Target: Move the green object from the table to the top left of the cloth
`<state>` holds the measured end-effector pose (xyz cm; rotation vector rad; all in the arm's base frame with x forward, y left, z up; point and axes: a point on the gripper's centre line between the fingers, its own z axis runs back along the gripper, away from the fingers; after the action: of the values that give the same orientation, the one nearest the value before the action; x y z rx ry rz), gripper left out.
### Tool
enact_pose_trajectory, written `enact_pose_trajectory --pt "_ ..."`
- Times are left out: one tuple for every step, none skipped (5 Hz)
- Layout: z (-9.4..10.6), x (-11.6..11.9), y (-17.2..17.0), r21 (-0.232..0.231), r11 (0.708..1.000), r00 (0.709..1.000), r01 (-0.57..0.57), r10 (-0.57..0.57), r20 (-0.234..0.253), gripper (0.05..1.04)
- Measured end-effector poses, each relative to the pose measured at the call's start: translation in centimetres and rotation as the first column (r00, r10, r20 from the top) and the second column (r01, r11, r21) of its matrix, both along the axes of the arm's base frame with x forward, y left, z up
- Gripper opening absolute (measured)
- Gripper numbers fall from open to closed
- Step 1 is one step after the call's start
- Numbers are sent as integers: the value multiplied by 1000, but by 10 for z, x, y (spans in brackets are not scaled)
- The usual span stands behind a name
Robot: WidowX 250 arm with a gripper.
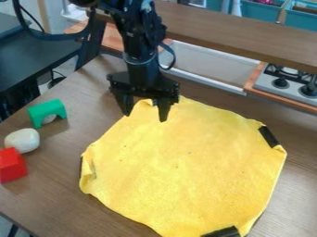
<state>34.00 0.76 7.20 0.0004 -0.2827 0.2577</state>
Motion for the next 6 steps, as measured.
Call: enact_pose_trajectory --pt "-10 -4 -1 -3 1000 999 7 -7 -33 1001" --pt "-8 -25 20 8 996 993 86 -86 -75 1001" --pt "1 -34 41 10 984 983 175 -174 -58 1001" --pt "3 -40 71 44 957 956 285 -281 -81 1001" --pt "0 -40 103 93 931 934 352 -343 -98 1001" --pt "-15 -40 128 131 930 938 344 -333 -99 1001"
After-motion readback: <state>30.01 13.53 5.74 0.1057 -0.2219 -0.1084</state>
